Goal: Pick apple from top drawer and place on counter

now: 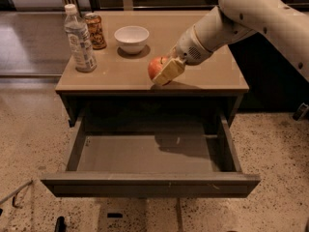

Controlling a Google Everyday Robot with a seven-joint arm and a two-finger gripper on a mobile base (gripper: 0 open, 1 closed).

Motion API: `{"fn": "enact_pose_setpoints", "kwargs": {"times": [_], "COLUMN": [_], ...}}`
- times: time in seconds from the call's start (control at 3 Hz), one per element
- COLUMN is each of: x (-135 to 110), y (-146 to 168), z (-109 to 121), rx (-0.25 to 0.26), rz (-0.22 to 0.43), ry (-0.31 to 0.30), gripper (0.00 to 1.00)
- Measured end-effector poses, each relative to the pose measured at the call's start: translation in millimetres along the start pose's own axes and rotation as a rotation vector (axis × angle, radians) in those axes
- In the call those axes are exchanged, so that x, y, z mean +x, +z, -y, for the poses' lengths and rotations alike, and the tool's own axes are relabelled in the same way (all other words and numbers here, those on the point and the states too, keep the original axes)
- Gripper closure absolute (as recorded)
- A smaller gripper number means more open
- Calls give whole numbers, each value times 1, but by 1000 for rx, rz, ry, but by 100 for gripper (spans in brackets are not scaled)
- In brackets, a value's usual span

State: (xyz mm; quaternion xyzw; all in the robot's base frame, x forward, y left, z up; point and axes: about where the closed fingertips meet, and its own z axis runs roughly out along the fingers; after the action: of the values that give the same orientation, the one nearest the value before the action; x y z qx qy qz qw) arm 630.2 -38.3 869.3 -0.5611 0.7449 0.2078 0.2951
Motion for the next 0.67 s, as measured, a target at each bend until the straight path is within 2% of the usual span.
{"fn": "enact_pose_setpoints", "kwargs": {"times": [0.33,0.67], "x": [1,2], "y": [2,6], "z": [4,19], "rx": [8,25], "rz": [-14,-21], "ry": [-17,-31], "gripper": [100,100]}}
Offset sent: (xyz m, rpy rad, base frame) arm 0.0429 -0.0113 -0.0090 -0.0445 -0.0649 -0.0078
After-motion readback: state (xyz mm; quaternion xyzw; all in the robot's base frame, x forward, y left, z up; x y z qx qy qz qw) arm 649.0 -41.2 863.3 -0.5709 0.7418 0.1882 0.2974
